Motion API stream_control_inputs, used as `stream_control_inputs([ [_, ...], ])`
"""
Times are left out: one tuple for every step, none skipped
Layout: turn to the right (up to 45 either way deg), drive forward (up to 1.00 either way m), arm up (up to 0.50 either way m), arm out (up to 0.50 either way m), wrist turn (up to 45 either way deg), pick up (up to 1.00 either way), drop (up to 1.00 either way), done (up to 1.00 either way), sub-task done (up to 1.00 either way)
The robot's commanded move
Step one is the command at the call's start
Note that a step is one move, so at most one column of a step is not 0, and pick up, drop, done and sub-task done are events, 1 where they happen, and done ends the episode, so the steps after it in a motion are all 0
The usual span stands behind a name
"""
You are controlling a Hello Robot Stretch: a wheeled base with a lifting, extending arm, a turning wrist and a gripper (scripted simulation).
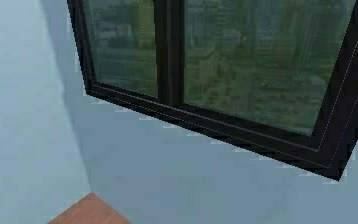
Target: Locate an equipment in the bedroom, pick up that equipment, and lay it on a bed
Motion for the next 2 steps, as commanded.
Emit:
stream_control_inputs([
  [0.0,0.0,0.0,0.0,-45.0,0.0,0.0,0.0,0.0],
  [0.0,0.0,0.0,0.0,-45.0,0.0,0.0,0.0,0.0],
])
